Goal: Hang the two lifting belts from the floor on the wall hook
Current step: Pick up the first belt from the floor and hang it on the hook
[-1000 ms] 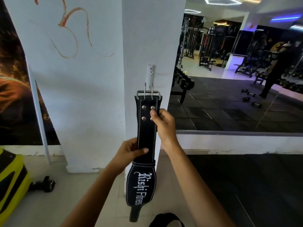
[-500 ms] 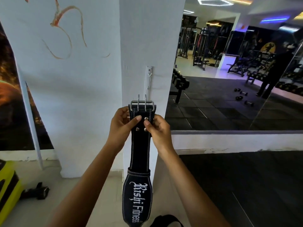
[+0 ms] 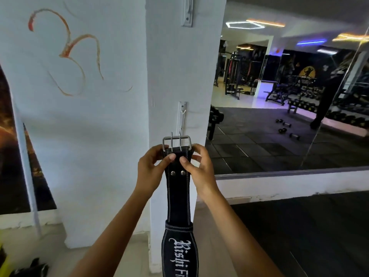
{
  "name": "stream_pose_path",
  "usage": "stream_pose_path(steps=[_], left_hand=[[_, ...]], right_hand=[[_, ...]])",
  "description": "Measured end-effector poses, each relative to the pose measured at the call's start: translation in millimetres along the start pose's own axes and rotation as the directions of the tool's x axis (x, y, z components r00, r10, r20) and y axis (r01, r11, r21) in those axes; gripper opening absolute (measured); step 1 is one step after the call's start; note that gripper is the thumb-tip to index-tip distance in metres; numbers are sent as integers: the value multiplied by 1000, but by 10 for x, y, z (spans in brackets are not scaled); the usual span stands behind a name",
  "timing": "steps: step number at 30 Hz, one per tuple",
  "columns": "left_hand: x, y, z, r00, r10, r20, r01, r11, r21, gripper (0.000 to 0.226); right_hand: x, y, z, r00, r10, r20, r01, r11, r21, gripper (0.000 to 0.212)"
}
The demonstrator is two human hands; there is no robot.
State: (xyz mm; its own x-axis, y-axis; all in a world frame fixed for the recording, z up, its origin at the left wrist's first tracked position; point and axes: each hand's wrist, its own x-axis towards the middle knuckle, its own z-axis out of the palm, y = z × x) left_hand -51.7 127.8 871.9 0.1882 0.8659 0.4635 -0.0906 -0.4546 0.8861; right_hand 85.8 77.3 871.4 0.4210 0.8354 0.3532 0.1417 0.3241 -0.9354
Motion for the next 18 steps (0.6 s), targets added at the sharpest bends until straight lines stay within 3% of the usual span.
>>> stream_pose_path(steps=[7, 18], left_hand=[[629, 359, 226, 968, 248, -29, -246, 967, 75, 54], [2534, 1944, 499, 823, 564, -67, -541, 815, 209, 59]], right_hand=[[615, -327, 105, 981, -194, -7, 192, 976, -106, 65], [2415, -2101, 167, 896, -438, -73, 440, 898, 19, 63]])
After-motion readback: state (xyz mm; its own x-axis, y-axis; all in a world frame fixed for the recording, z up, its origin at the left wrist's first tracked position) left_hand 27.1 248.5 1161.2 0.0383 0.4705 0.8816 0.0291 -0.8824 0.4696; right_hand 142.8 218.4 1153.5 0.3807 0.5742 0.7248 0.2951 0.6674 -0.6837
